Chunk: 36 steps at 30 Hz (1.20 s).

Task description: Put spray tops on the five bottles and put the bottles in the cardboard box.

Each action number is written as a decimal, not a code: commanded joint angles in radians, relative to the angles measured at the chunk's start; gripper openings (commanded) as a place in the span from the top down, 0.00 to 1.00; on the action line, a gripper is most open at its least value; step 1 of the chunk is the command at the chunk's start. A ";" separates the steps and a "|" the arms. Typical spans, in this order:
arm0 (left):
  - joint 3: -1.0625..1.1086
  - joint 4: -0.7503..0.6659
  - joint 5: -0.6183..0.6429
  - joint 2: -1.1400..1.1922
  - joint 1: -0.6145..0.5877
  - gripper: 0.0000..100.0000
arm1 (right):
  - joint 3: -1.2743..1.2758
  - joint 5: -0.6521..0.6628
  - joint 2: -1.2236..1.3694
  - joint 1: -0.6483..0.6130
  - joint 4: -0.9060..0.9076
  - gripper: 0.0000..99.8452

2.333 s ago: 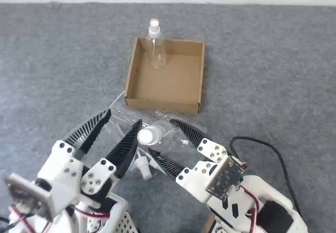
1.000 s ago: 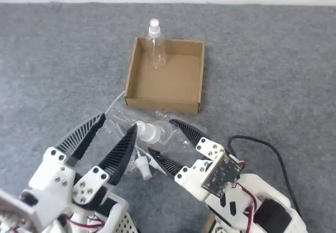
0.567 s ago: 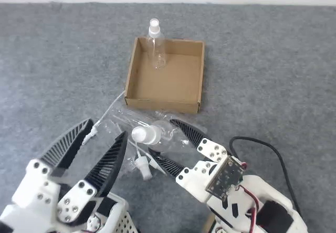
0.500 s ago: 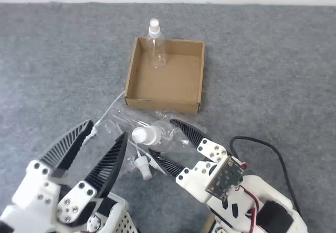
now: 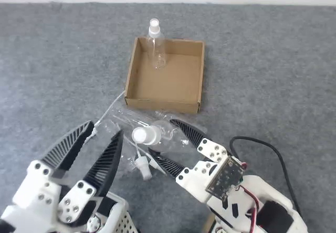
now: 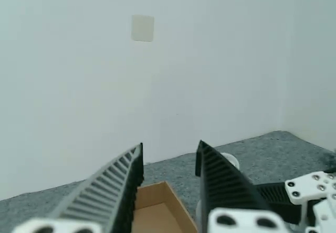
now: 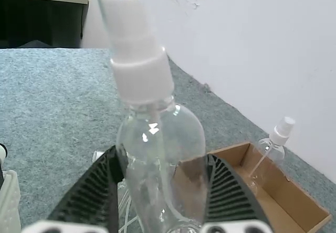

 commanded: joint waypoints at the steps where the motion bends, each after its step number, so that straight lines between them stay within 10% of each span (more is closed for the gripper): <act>1: -0.024 -0.003 0.000 0.005 -0.008 0.86 | -0.087 -0.008 -0.002 -0.010 -0.033 0.98; 9: 0.058 -0.080 0.041 0.005 -0.106 0.86 | -0.117 -0.011 0.001 -0.010 -0.033 0.98; 36: 0.194 -0.092 -0.006 0.014 0.272 0.85 | -0.110 -0.009 0.008 -0.047 -0.033 0.98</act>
